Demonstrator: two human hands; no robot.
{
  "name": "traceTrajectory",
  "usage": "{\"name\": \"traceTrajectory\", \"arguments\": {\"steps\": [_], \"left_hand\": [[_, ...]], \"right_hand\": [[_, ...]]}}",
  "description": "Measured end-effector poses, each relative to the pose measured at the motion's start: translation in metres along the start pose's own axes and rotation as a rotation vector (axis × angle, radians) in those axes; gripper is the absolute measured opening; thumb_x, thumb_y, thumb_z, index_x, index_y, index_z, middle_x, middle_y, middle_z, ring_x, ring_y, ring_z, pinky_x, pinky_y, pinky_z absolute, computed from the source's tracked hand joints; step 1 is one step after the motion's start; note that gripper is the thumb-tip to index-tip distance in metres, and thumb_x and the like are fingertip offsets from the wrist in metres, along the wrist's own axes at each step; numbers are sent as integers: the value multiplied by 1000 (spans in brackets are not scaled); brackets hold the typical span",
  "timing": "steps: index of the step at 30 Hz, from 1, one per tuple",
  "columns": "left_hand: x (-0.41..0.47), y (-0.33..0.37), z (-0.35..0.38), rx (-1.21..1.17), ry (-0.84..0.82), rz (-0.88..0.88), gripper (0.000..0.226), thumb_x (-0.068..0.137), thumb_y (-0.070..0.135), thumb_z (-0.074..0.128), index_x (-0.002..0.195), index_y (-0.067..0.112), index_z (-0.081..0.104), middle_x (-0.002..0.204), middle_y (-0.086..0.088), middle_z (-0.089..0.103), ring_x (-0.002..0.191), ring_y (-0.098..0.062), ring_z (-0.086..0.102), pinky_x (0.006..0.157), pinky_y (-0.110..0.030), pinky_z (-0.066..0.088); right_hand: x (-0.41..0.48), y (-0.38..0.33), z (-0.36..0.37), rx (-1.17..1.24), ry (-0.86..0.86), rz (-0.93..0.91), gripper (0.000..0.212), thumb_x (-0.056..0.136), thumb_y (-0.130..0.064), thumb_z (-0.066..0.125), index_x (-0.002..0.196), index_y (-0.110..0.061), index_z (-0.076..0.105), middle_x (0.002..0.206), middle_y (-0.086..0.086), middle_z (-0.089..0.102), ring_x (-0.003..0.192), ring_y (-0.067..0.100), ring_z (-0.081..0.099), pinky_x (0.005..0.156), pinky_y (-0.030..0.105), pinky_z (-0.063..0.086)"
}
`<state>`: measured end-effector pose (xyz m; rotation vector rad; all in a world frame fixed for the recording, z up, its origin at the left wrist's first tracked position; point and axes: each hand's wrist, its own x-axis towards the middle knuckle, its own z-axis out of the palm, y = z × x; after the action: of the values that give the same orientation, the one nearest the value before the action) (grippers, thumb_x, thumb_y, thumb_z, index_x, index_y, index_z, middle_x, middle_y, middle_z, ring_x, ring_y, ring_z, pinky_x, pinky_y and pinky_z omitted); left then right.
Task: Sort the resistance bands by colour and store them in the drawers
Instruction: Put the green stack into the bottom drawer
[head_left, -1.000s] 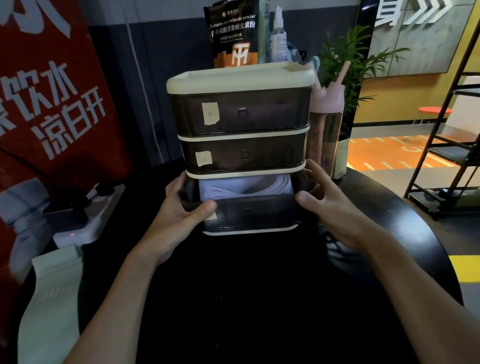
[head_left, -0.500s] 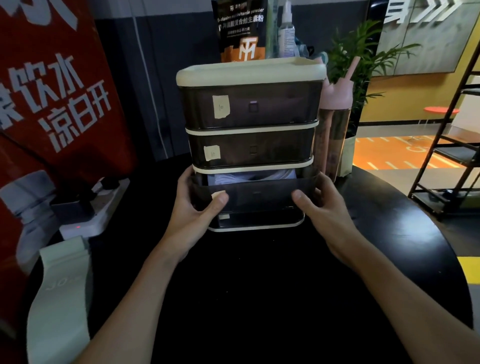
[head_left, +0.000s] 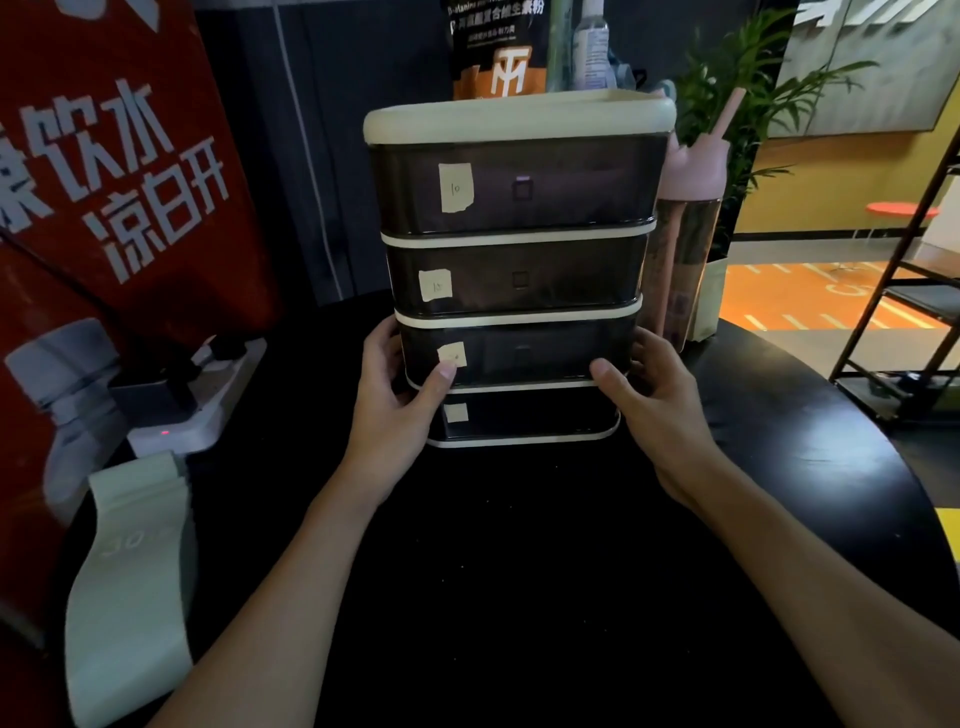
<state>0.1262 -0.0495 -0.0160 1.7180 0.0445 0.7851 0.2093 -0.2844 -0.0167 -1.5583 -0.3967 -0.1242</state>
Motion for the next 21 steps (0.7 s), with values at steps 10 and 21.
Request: {"name": "traceTrajectory", "arguments": {"steps": [10, 21], "left_hand": [[-1, 4, 0, 28, 24, -43, 63, 90, 20, 72, 142, 33, 39, 133, 14, 55, 125, 2, 52, 97, -16, 49], [-43, 80, -49, 236, -103, 26, 23, 94, 5, 63, 105, 26, 68, 109, 8, 70, 102, -2, 65, 76, -8, 46]], "right_hand": [[-2, 0, 2, -96, 82, 8, 51, 86, -31, 72, 132, -25, 52, 118, -7, 64, 109, 8, 61, 91, 30, 54], [-67, -44, 37, -346, 68, -150, 26, 88, -17, 68, 111, -19, 56, 108, 5, 56, 92, 13, 57, 87, 32, 50]]}}
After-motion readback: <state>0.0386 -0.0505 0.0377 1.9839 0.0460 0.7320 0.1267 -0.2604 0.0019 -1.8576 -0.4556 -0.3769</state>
